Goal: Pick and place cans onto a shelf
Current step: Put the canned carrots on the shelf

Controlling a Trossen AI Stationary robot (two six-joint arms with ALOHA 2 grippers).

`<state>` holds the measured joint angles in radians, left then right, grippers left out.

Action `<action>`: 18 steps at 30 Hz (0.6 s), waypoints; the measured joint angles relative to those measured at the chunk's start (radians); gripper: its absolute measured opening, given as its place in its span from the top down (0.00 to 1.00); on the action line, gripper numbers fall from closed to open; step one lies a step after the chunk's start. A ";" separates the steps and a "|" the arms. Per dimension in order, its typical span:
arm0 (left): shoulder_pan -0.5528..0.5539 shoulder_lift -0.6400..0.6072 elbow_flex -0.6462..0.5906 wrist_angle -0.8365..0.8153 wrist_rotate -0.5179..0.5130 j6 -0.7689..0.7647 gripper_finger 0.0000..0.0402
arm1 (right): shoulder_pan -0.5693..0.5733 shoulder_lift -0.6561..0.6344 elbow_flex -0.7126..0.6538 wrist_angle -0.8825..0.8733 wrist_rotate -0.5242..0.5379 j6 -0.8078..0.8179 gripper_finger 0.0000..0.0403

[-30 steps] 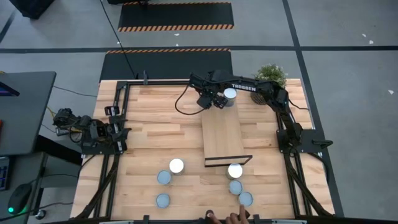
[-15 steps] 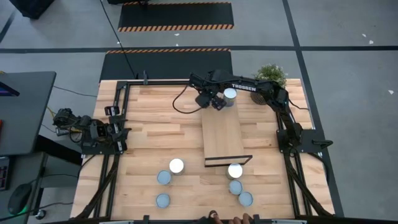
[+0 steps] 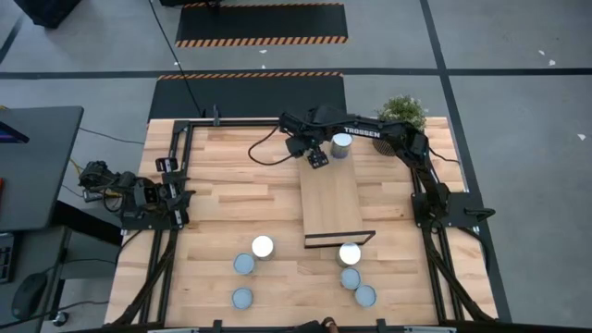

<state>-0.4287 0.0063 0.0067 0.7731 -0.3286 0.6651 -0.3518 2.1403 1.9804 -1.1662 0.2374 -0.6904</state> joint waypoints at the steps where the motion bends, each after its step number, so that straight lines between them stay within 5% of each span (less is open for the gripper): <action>1: 0.000 0.000 0.000 0.000 0.000 0.000 0.63 | 0.001 0.000 0.000 -0.001 0.002 0.017 0.08; 18: 0.000 0.000 0.000 0.000 0.000 -0.007 0.63 | 0.003 0.000 0.000 -0.012 0.006 0.042 0.08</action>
<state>-0.4289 0.0063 0.0068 0.7731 -0.3286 0.6582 -0.3492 2.1403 1.9804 -1.1778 0.2432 -0.6479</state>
